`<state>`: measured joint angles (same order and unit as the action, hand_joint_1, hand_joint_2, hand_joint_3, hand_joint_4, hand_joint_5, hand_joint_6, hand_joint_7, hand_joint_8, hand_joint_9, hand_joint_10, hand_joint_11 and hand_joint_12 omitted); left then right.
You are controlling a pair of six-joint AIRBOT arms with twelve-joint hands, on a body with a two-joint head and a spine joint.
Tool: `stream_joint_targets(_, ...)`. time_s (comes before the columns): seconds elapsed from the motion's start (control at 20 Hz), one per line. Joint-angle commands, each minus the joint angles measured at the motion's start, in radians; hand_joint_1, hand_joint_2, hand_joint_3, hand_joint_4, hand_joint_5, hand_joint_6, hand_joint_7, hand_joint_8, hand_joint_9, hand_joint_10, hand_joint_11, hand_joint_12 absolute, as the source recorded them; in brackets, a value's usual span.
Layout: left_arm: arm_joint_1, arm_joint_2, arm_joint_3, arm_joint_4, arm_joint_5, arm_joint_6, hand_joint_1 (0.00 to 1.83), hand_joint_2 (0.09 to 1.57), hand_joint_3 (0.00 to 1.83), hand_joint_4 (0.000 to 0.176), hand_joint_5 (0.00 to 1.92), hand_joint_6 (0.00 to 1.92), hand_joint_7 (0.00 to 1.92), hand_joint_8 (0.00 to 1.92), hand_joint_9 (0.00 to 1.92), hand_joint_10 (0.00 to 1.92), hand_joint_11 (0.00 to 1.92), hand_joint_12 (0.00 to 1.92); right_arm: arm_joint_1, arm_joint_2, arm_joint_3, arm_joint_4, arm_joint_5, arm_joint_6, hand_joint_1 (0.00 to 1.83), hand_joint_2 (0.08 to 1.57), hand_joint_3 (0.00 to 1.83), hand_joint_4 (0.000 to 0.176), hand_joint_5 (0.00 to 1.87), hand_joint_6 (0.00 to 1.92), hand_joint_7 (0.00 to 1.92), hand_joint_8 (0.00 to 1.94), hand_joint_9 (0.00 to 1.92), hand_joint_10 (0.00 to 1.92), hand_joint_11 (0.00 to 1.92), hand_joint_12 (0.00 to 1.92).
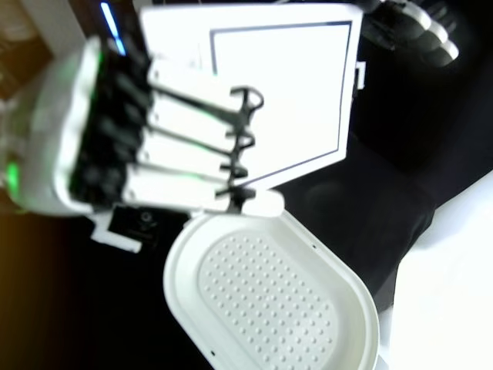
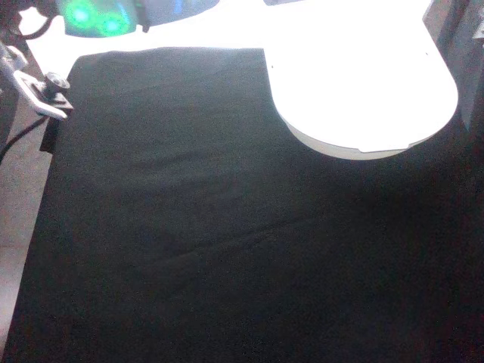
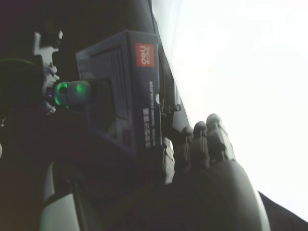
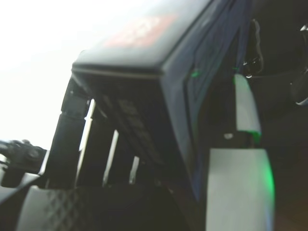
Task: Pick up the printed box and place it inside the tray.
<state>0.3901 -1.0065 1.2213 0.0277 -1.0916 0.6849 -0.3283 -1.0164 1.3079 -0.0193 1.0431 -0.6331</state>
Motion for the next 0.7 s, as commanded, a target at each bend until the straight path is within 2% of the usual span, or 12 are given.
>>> stream_joint_targets(0.0, -0.001, 0.007, -0.004, -0.010, -0.130, -0.006, 0.39, 0.85, 0.00, 0.176, 0.14, 0.01, 0.05, 0.00, 0.00, 0.00, 0.00, 0.00, 0.013, 0.014, -0.001, 0.029, 0.077, -0.010, 1.29, 1.06, 0.00, 0.000, 1.02, 0.76, 1.19, 0.87, 1.20, 1.21, 1.09, 1.61)
stream_joint_targets(0.1, 0.019, 0.012, -0.010, -0.019, -0.156, -0.005, 0.33, 0.91, 0.02, 0.163, 0.16, 0.01, 0.04, 0.00, 0.00, 0.00, 0.00, 0.00, 0.013, 0.021, 0.002, 0.024, 0.048, -0.023, 1.18, 1.07, 0.00, 0.000, 1.06, 0.85, 1.29, 1.13, 1.39, 1.48, 1.33, 1.78)
stream_joint_targets(0.15, 0.028, 0.016, -0.014, -0.024, -0.166, -0.005, 0.30, 0.92, 0.02, 0.159, 0.16, 0.01, 0.01, 0.00, 0.00, 0.00, 0.00, 0.00, 0.017, 0.027, -0.001, 0.025, 0.032, -0.053, 1.17, 1.07, 0.00, 0.000, 1.06, 0.86, 1.27, 1.22, 1.40, 1.55, 1.35, 1.85)
stream_joint_targets(0.2, 0.037, 0.020, -0.018, -0.028, -0.176, -0.005, 0.31, 0.90, 0.01, 0.163, 0.21, 0.01, 0.03, 0.00, 0.00, 0.00, 0.00, 0.00, 0.030, 0.034, -0.009, 0.025, 0.007, -0.094, 1.26, 1.08, 0.00, 0.000, 1.00, 0.81, 1.18, 1.01, 1.27, 1.26, 1.18, 1.63)
stream_joint_targets(0.25, 0.049, 0.024, -0.022, -0.034, -0.190, -0.005, 0.28, 0.90, 0.01, 0.152, 0.24, 0.01, 0.04, 0.00, 0.00, 0.00, 0.00, 0.00, 0.050, 0.041, -0.025, 0.025, -0.028, -0.157, 1.20, 1.07, 0.00, 0.000, 1.05, 0.85, 1.14, 1.09, 1.21, 1.40, 1.16, 1.70)
stream_joint_targets(0.3, 0.057, 0.025, -0.024, -0.041, -0.198, -0.005, 0.25, 0.90, 0.01, 0.143, 0.23, 0.01, 0.05, 0.01, 0.00, 0.00, 0.00, 0.00, 0.060, 0.042, -0.036, 0.025, -0.041, -0.191, 1.18, 1.07, 0.00, 0.000, 1.06, 0.86, 1.11, 1.27, 1.20, 1.57, 1.19, 1.78)
stream_joint_targets(0.35, 0.068, 0.026, -0.028, -0.048, -0.212, -0.005, 0.22, 0.91, 0.01, 0.129, 0.23, 0.01, 0.04, 0.00, 0.00, 0.00, 0.01, 0.00, 0.066, 0.044, -0.045, 0.025, -0.050, -0.225, 1.18, 1.07, 0.00, 0.000, 1.06, 0.88, 1.09, 1.27, 1.20, 1.51, 1.19, 1.73)
stream_joint_targets(0.4, 0.082, 0.026, -0.031, -0.057, -0.225, -0.005, 0.23, 0.90, 0.00, 0.127, 0.26, 0.01, 0.05, 0.00, 0.00, 0.00, 0.04, 0.02, 0.081, 0.045, -0.053, 0.024, -0.073, -0.274, 1.26, 1.08, 0.00, 0.000, 1.01, 0.77, 1.10, 1.11, 1.20, 1.34, 1.14, 1.62)
stream_joint_targets(0.45, 0.095, 0.026, -0.033, -0.064, -0.236, -0.005, 0.26, 0.87, 0.00, 0.126, 0.26, 0.01, 0.07, 0.01, 0.00, 0.00, 0.06, 0.03, 0.090, 0.045, -0.057, 0.024, -0.091, -0.302, 1.28, 1.09, 0.00, 0.000, 0.97, 0.80, 1.11, 1.07, 1.22, 1.25, 1.14, 1.56)
stream_joint_targets(0.5, 0.102, 0.026, -0.034, -0.068, -0.243, -0.005, 0.27, 0.86, 0.00, 0.120, 0.24, 0.00, 0.08, 0.01, 0.00, 0.00, 0.05, 0.03, 0.093, 0.045, -0.058, 0.022, -0.103, -0.319, 1.28, 1.08, 0.00, 0.000, 0.97, 0.84, 1.16, 0.93, 1.24, 1.11, 1.13, 1.48)
stream_joint_targets(0.55, 0.112, 0.025, -0.035, -0.075, -0.253, -0.005, 0.29, 0.85, 0.00, 0.113, 0.22, 0.00, 0.09, 0.01, 0.00, 0.00, 0.06, 0.04, 0.095, 0.045, -0.060, 0.021, -0.115, -0.337, 1.28, 1.08, 0.00, 0.000, 0.99, 0.77, 1.14, 0.99, 1.22, 1.20, 1.12, 1.57)
stream_joint_targets(0.65, 0.120, 0.025, -0.037, -0.081, -0.262, -0.004, 0.30, 0.86, 0.00, 0.096, 0.17, 0.00, 0.07, 0.00, 0.00, 0.00, 0.01, 0.02, 0.097, 0.045, -0.059, 0.022, -0.135, -0.371, 1.28, 1.07, 0.00, 0.000, 0.99, 0.79, 1.15, 0.96, 1.12, 1.21, 0.98, 1.62)
